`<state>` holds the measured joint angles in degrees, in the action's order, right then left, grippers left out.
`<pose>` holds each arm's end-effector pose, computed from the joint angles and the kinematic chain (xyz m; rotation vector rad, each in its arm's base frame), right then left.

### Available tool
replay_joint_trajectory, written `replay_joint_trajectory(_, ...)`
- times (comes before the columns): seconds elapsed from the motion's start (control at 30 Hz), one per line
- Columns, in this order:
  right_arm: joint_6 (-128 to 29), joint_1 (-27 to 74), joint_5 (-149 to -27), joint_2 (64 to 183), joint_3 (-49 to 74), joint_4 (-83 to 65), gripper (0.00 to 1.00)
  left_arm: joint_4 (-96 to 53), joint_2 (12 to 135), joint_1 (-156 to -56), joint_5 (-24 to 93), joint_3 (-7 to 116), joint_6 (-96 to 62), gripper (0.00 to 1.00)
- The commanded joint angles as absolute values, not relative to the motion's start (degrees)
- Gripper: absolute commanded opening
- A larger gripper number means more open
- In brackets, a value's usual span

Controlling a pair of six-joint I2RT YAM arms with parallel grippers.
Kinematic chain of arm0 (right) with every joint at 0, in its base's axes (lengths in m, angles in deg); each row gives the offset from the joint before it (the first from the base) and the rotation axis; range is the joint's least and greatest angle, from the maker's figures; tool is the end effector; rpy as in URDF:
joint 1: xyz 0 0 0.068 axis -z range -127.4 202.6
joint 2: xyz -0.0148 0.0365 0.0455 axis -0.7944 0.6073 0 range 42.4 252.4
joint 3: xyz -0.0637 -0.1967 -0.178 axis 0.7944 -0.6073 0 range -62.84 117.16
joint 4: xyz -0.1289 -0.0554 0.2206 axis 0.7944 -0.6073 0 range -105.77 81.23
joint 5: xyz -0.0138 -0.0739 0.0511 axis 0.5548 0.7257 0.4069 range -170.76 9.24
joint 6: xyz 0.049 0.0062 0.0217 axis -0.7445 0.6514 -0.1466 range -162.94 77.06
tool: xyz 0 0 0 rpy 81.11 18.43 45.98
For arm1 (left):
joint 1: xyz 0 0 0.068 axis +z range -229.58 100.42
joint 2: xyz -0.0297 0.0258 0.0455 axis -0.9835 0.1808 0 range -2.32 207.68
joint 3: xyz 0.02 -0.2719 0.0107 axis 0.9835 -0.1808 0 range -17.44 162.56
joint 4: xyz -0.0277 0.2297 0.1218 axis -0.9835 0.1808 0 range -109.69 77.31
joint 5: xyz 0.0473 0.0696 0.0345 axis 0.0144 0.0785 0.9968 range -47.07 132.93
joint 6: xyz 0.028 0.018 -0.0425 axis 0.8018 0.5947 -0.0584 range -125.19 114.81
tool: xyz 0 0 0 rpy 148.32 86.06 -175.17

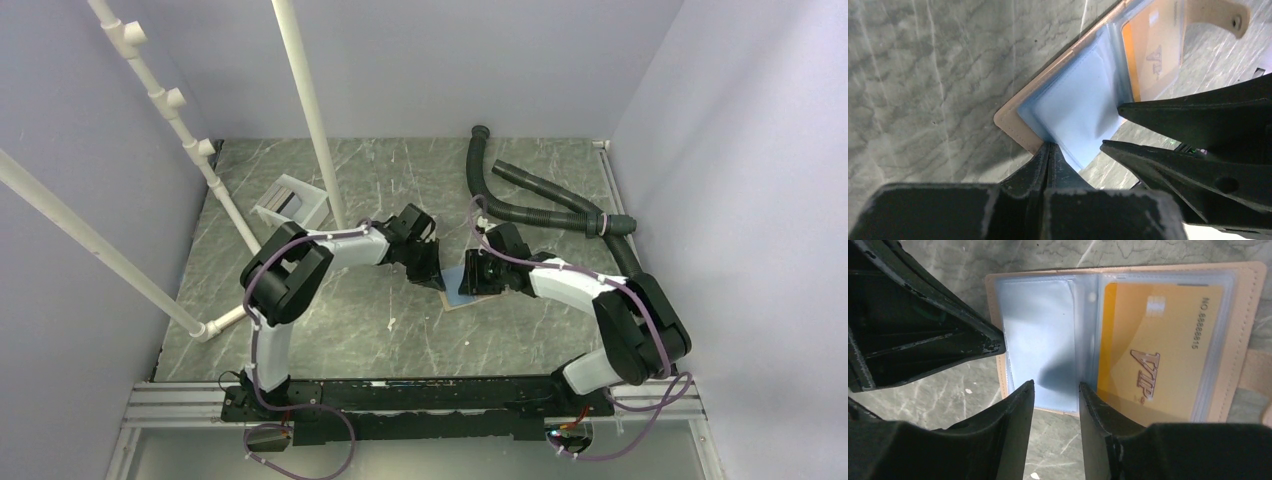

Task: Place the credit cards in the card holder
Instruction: Open the card holder at the center of the board.

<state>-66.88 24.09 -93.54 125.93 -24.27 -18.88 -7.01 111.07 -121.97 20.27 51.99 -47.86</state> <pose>0.2320 0.1349 0.1560 -0.1965 2.6151 0.6277 0.2873 -0.2810 0.1396 0.1617 2.8096 -0.9834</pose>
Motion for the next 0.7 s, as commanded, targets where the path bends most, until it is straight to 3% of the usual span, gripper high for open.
replay_joint_trajectory(0.0,-72.52,24.38,-100.78,125.19,-27.05,-9.96,0.4,-2.54,116.22,-122.36,26.17,56.07,-43.99,0.01)
replay_joint_trajectory(0.07,-73.84,24.92,-102.05,123.73,-28.09,-9.01,0.42,-1.47,117.77,-122.38,27.1,58.17,-42.61,0.0)
replay_joint_trajectory(0.13,-73.91,26.16,-99.9,121.55,-28.4,-10.19,0.53,0.71,118.68,-122.42,28.32,61.59,-40.95,0.0)
replay_joint_trajectory(0.23,-70.39,27.34,-92.94,117.82,-26.44,-15.85,0.66,4.19,116.97,-122.41,31.13,64.44,-38.6,0.08)
replay_joint_trajectory(0.33,-66.46,27.47,-86.94,114.21,-24.13,-20.84,0.77,5.27,110.27,-122.43,31.04,61.59,-36.99,0.28)
replay_joint_trajectory(0.5,-63.85,27.62,-85.5,110.85,-23.2,-21.33,0.81,-0.33,93.19,-123.61,18.83,48.19,-33.01,0.67)
replay_joint_trajectory(0.6,-63.4,27.81,-87.31,111.08,-23.11,-19.89,0.82,-0.98,80.66,-124.12,13.45,40.22,-30.42,0.81)
replay_joint_trajectory(0.67,-63.22,27.9,-88.31,111.54,-23.19,-18.99,0.82,2.46,73.22,-124.14,12.88,37.18,-29.32,0.83)
